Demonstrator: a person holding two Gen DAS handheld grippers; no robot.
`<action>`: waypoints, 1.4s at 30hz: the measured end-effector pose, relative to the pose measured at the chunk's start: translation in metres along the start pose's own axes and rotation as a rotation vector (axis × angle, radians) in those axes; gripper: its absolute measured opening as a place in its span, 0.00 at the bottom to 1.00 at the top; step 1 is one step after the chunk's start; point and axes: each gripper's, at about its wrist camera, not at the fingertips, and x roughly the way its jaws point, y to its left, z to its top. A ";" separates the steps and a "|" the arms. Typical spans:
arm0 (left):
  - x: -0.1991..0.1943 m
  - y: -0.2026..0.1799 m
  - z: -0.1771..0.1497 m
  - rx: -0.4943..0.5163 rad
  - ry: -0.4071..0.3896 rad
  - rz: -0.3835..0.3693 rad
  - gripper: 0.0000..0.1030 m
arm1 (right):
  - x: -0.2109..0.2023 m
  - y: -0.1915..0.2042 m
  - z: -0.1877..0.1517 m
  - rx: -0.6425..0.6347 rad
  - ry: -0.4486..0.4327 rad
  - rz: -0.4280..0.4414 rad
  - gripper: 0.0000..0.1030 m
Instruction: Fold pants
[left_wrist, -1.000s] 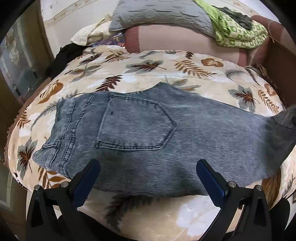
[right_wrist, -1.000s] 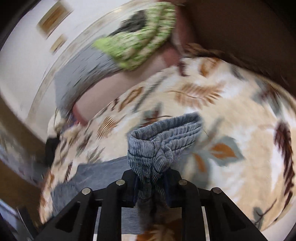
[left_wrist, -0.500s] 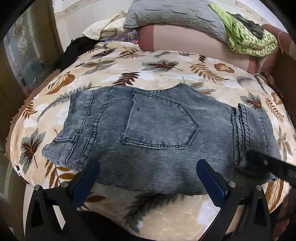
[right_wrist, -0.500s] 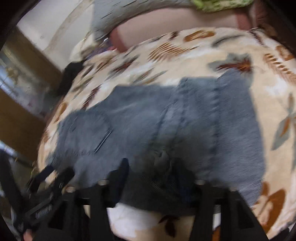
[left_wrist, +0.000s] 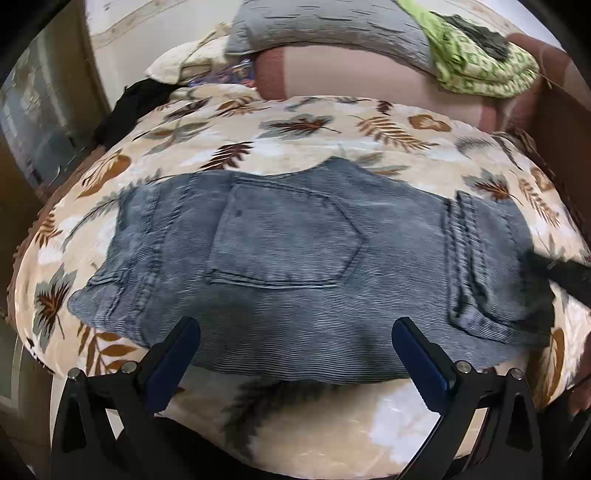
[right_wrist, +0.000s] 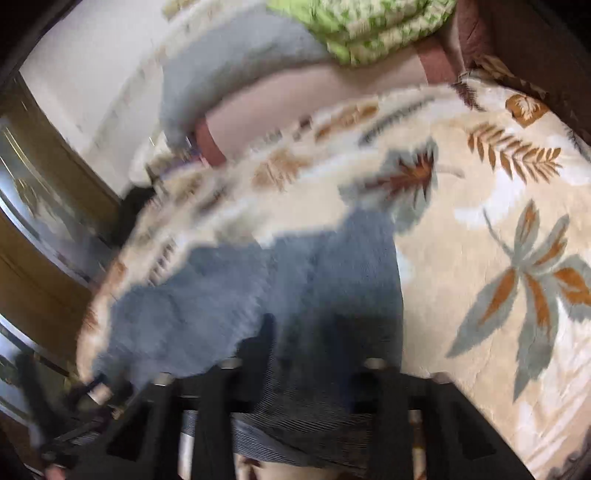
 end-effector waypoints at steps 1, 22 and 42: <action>-0.002 -0.004 0.000 0.013 -0.005 -0.004 1.00 | 0.006 -0.001 -0.006 0.012 0.039 0.035 0.21; 0.031 -0.099 0.043 0.183 -0.021 -0.098 1.00 | 0.019 -0.038 0.076 0.156 -0.090 -0.128 0.24; 0.008 -0.039 0.028 0.127 -0.034 -0.058 0.99 | -0.009 0.004 0.048 -0.025 -0.117 -0.067 0.24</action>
